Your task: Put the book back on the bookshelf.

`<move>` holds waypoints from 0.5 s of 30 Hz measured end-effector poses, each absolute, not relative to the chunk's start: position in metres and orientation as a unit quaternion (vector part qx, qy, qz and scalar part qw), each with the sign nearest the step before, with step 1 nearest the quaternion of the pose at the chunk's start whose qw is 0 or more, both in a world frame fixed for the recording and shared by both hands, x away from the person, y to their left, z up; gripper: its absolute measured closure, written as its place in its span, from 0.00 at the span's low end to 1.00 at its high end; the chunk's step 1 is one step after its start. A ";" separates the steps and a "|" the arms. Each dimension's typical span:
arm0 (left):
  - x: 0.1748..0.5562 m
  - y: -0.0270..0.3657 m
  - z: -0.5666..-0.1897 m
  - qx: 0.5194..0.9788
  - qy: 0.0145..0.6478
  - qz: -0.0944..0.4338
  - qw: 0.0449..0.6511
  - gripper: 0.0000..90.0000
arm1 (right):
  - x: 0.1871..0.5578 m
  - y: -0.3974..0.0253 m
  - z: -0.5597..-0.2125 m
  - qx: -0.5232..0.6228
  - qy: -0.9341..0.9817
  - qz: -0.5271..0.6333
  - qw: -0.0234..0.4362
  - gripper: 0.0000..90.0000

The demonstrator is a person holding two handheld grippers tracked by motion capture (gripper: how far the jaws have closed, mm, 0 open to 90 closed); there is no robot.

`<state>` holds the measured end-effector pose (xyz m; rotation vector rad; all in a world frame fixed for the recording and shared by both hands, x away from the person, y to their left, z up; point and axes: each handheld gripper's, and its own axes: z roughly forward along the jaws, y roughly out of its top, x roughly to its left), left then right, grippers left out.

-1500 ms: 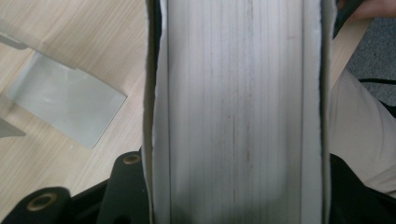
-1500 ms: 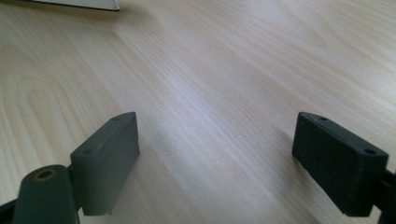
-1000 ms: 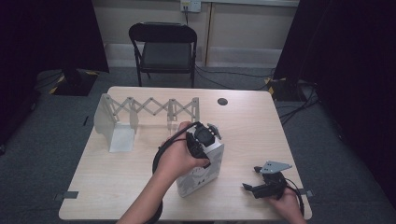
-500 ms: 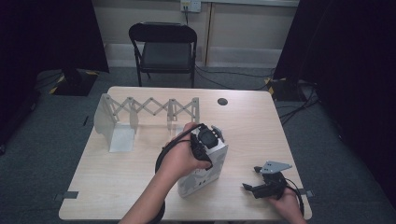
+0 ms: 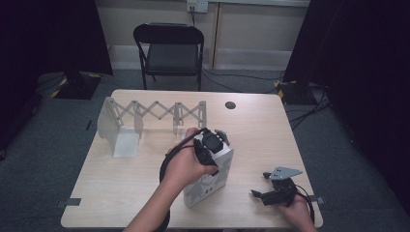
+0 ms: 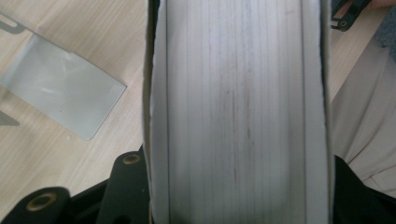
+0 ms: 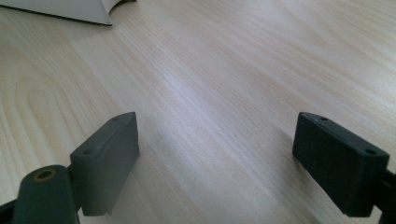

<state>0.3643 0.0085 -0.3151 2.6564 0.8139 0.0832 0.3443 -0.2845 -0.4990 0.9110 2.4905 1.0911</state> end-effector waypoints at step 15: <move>0.369 0.025 -0.296 0.928 0.327 0.037 0.173 0.59 | 0.344 -0.285 -0.499 0.314 0.861 0.377 0.136 0.16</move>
